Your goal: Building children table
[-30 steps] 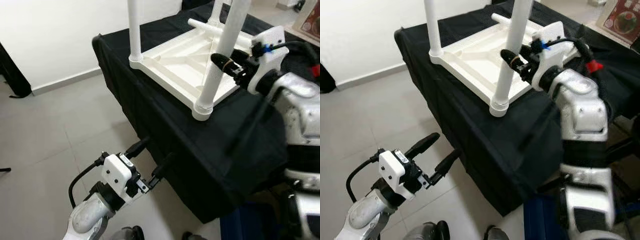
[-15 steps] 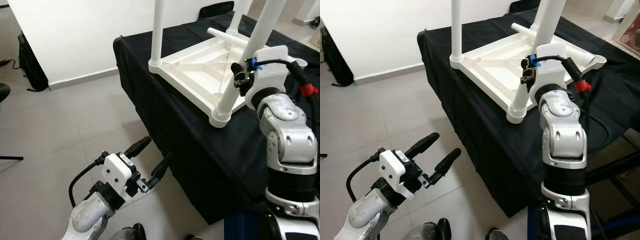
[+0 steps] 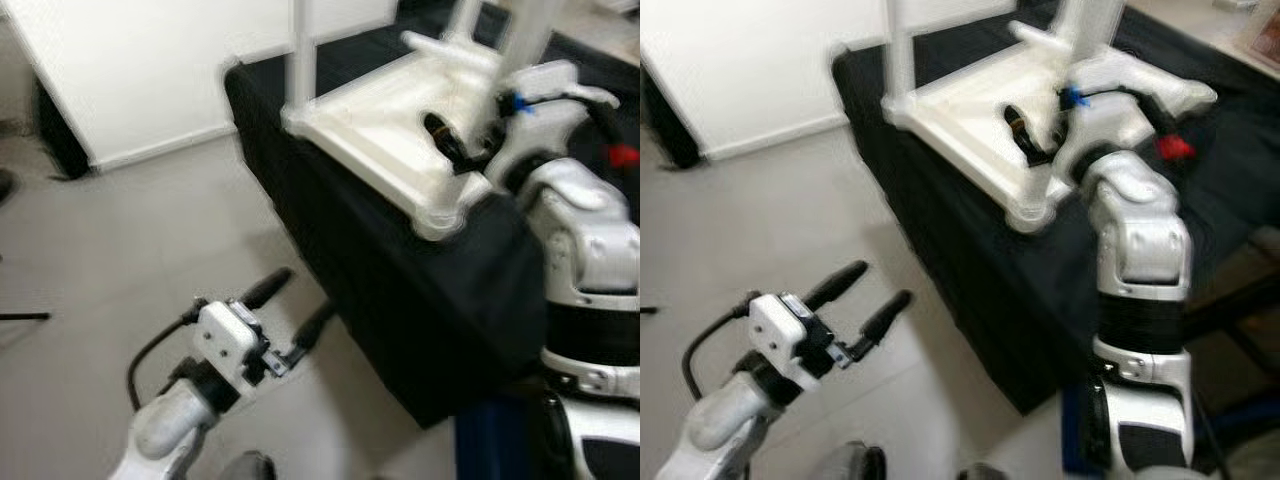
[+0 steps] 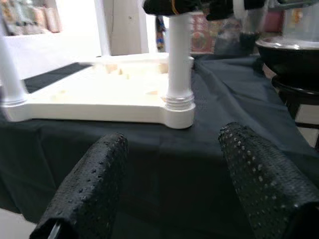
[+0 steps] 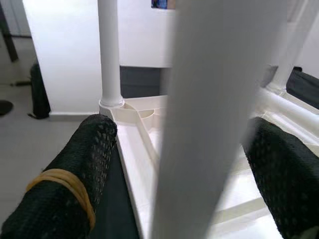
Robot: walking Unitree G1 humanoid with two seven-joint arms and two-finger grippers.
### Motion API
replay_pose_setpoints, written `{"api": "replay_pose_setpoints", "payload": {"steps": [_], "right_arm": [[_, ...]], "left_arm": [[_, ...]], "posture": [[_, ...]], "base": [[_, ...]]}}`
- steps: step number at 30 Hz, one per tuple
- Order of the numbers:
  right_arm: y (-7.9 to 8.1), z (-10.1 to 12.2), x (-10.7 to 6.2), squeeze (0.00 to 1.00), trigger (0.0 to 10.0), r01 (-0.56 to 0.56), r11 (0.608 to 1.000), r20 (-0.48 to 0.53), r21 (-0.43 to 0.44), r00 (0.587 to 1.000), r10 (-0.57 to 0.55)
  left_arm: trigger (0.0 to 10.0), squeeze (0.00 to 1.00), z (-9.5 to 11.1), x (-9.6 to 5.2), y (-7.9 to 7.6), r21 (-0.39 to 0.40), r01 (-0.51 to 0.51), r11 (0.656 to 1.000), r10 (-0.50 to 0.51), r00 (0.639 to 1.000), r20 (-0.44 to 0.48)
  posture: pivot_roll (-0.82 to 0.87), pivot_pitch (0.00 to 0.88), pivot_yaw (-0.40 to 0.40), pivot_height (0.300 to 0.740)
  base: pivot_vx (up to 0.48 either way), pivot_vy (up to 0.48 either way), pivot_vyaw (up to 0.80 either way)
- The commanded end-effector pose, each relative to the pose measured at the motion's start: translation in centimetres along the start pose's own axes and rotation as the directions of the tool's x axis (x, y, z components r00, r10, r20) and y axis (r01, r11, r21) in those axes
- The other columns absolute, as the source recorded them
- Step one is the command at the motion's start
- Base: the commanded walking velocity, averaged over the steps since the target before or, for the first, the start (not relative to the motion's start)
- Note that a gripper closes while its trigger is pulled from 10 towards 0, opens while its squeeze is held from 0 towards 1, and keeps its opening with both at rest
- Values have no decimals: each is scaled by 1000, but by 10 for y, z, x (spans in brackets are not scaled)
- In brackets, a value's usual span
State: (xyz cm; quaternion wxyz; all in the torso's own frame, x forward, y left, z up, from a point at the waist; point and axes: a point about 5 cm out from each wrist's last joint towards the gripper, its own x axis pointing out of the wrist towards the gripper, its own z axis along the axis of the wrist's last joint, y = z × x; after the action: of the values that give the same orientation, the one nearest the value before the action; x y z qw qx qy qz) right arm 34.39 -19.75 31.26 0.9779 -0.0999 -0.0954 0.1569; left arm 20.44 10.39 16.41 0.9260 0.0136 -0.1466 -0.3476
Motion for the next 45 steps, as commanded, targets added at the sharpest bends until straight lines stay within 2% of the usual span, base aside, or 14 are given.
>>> {"api": "replay_pose_setpoints", "payload": {"steps": [1, 2, 8, 13, 16, 18, 25, 34, 39, 40, 41, 42, 43, 45], "right_arm": [[-1, 2, 0, 902, 10000, -35, 999, 12, -6, 999, 35], [-4, 4, 4, 0, 10000, -36, 999, 16, -19, 999, 36], [-16, 0, 8, 0, 10000, -8, 1000, 28, 13, 1000, 8], [-10, -6, 3, 0, 10000, -123, 991, 49, 49, 991, 121], [-4, -5, -4, 0, 10000, -232, 968, 100, 95, 970, 223], [-4, -7, -8, 0, 10000, -264, 958, 113, 115, 961, 251], [-9, -15, -12, 0, 10000, -234, 961, 105, 148, 970, 220], [-12, -21, -17, 0, 10000, -205, 959, 140, 193, 974, 180], [-12, -18, -11, 0, 10000, -172, 970, 143, 174, 979, 148], [-9, -17, -4, 0, 10000, -166, 975, 133, 149, 980, 146], [-9, -17, -4, 0, 10000, -166, 975, 133, 149, 980, 146], [-7, -16, 0, 0, 9216, -170, 975, 133, 145, 979, 151], [-7, -15, 2, 0, 431, -166, 976, 135, 138, 980, 147], [-7, -14, 4, 0, 0, -168, 976, 140, 140, 979, 148]], "left_arm": [[10000, 0, -2, -1, -4, -8, 12, 1000, -12, 1000, -7], [10000, 0, -2, -2, -5, -4, 13, 1000, -13, 1000, -12], [10000, 0, -4, -2, -7, 15, 16, 1000, -16, 999, -41], [10000, 0, -7, -1, -6, 2, 12, 1000, -12, 998, -68], [10000, 0, -9, -1, -4, -12, 8, 1000, -9, 996, -85], [10000, 0, -11, 0, -2, -31, -11, 999, 8, 995, -96], [10000, 0, -12, 1, 4, -55, -67, 996, 61, 992, -110], [10000, 0, -12, 0, 6, -58, -64, 996, 57, 991, -119], [10000, 0, -12, 1, 7, -64, -62, 996, 53, 991, -122], [10000, 0, -12, 1, 6, -63, -56, 996, 48, 992, -120], [10000, 0, -12, 1, 6, -63, -56, 996, 48, 992, -120], [10000, 0, -12, 1, 5, -63, -53, 997, 45, 992, -119], [10000, 0, -12, 2, 5, -64, -51, 997, 44, 992, -118], [10000, 0, -12, 2, 4, -64, -50, 997, 42, 992, -118]], "posture": [[-20, 189, -38, 740], [-15, 185, -38, 740], [-13, 188, -33, 740], [-17, 187, -29, 740], [-21, 183, -27, 740], [-23, 182, -27, 740], [-23, 175, -29, 740], [-26, 175, -26, 740], [-26, 175, -23, 740], [-26, 173, -22, 740], [-26, 173, -22, 740], [-26, 173, -22, 740], [-22, 172, -25, 740], [-21, 172, -29, 740]], "base": [[0, 0, 0], [0, 0, 0], [0, 0, 0], [0, 0, 0], [0, 0, 0], [0, 0, 0], [0, 0, 0], [0, 0, 0], [0, 0, 0], [0, 0, 0], [0, 0, 0], [0, 0, 0], [0, 0, 0], [0, 0, 0]]}}
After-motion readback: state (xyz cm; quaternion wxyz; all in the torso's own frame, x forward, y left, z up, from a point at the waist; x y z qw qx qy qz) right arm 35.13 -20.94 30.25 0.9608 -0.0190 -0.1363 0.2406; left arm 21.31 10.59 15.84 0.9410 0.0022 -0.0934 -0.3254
